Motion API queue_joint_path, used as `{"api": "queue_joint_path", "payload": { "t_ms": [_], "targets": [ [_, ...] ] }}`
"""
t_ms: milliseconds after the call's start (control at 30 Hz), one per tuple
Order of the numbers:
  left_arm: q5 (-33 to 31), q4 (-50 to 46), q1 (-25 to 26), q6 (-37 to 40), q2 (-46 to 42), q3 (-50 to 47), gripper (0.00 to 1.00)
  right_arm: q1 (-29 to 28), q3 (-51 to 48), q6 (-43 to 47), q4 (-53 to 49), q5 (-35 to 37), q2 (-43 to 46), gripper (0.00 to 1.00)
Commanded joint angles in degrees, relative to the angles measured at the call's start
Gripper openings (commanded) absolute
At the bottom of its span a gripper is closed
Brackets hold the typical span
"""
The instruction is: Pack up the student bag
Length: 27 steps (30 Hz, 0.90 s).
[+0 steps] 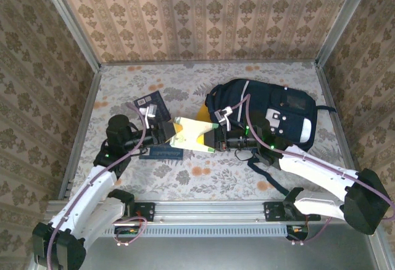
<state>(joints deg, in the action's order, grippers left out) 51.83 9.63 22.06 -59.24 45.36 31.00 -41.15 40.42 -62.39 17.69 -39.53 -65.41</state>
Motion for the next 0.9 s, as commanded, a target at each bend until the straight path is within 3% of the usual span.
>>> {"api": "queue_joint_path", "payload": {
  "t_ms": [0, 133, 500, 667, 700, 800, 867],
  "targets": [
    [2.81, 5.72, -0.29, -1.96, -0.47, -0.37, 0.41, 0.54, 3.03, 3.09, -1.33, -1.53, 1.24, 0.0],
    [3.36, 8.5, -0.12, -3.43, -0.39, -1.44, 0.26, 1.13, 3.25, 3.09, -1.55, -1.6, 0.92, 0.0],
    [2.4, 10.89, 2.55, -4.35, 0.23, -2.86, 0.3, 1.33, 3.87, 2.84, -0.36, -1.65, -1.38, 0.0],
    [1.83, 10.68, 2.39, -3.7, 0.08, -2.79, 0.04, 1.33, 3.69, 4.07, -2.44, -0.41, -1.3, 0.0],
    [1.72, 10.66, 2.42, -3.54, -0.02, -2.73, 0.0, 1.34, 3.7, 4.44, -3.2, 0.17, -1.16, 0.03],
    [1.05, 7.78, 1.57, -1.63, -0.79, -1.87, 0.0, 1.75, 3.91, 7.43, -8.35, 3.69, 0.17, 0.35],
    [-0.27, 2.1, 0.11, 1.61, -2.19, -0.36, 0.0, 2.43, 5.1, 11.45, -16.79, 9.47, 1.89, 0.49]
  ]
}}
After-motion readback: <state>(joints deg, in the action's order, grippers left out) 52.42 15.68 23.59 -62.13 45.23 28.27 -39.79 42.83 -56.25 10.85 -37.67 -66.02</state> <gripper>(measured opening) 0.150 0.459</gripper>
